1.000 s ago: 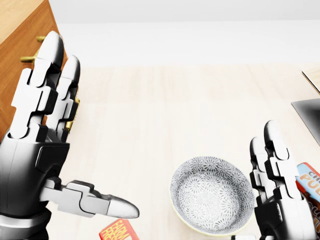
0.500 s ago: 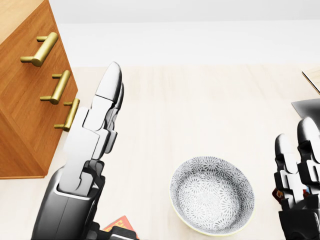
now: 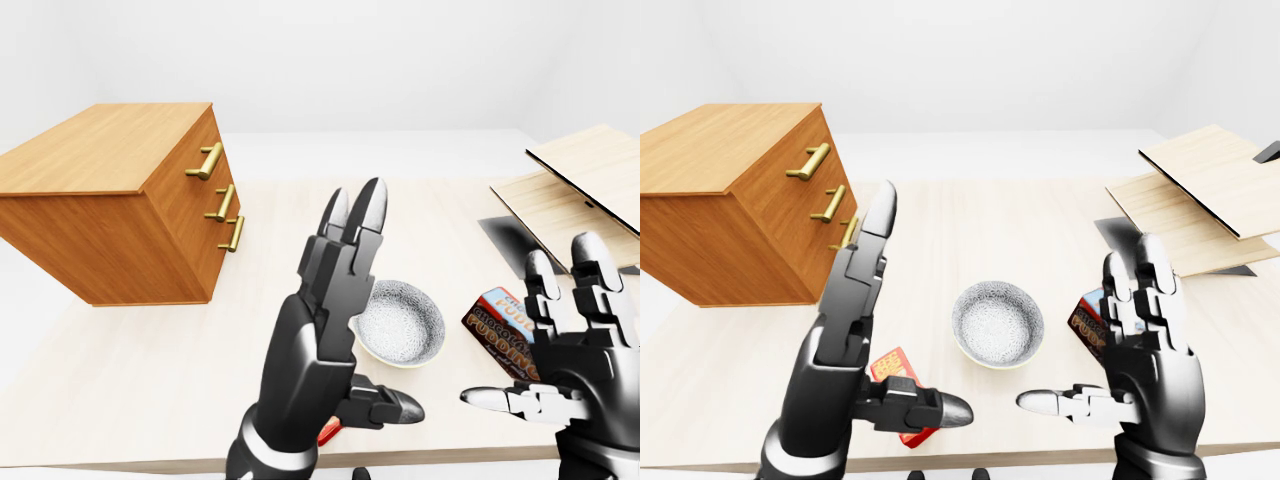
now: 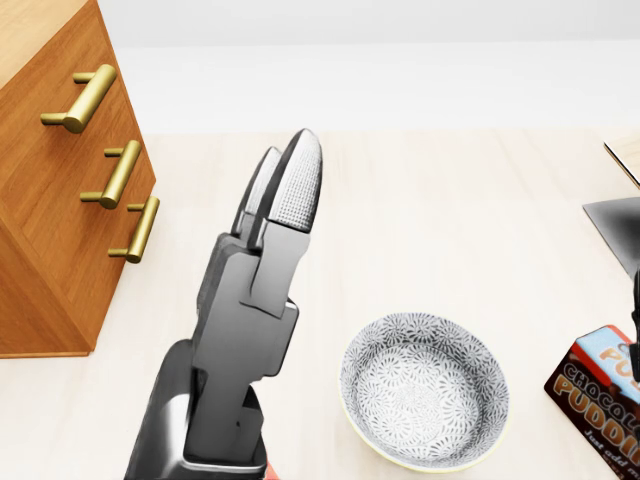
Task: Close the top drawer of the cabinet and put the bowl on top of it.
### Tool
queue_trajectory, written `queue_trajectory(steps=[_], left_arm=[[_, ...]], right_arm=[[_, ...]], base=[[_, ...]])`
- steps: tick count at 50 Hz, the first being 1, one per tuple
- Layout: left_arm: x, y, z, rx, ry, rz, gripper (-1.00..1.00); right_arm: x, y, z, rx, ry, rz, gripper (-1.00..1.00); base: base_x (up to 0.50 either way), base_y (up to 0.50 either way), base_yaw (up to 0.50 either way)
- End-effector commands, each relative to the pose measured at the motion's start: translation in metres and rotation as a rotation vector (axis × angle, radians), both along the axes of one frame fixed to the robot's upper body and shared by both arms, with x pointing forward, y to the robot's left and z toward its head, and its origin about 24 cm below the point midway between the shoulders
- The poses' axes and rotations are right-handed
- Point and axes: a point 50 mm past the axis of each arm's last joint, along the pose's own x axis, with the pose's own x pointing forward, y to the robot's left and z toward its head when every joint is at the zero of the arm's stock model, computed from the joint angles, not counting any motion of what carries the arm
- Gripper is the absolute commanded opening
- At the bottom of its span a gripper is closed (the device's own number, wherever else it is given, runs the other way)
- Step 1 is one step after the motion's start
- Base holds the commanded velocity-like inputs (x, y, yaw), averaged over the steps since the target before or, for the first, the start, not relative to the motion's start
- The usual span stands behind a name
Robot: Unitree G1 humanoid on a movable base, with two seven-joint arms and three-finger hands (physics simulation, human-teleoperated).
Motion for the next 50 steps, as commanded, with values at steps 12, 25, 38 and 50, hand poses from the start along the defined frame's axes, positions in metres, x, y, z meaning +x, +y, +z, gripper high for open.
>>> queue_trajectory(steps=[12,25,38,50], left_arm=[[-0.006,-0.022,-0.001,0.160,-0.116,0.182,1.00],[-0.006,-0.040,-0.022,0.292,-0.109,0.221,1.00],[0.000,-0.048,-0.044,0.439,-0.093,0.254,1.00],[0.010,-0.055,-0.059,0.514,-0.059,0.265,1.00]], right_arm=[[-0.010,-0.011,0.013,-0.021,-0.079,-0.045,1.00],[-0.011,-0.012,0.014,-0.023,-0.088,-0.051,1.00],[-0.010,-0.013,0.014,-0.019,-0.090,-0.059,1.00],[-0.011,-0.013,0.016,-0.019,-0.099,-0.059,1.00]], base=[[0.00,0.00,0.00],[0.00,0.00,0.00],[0.00,0.00,0.00],[0.00,0.00,0.00]])
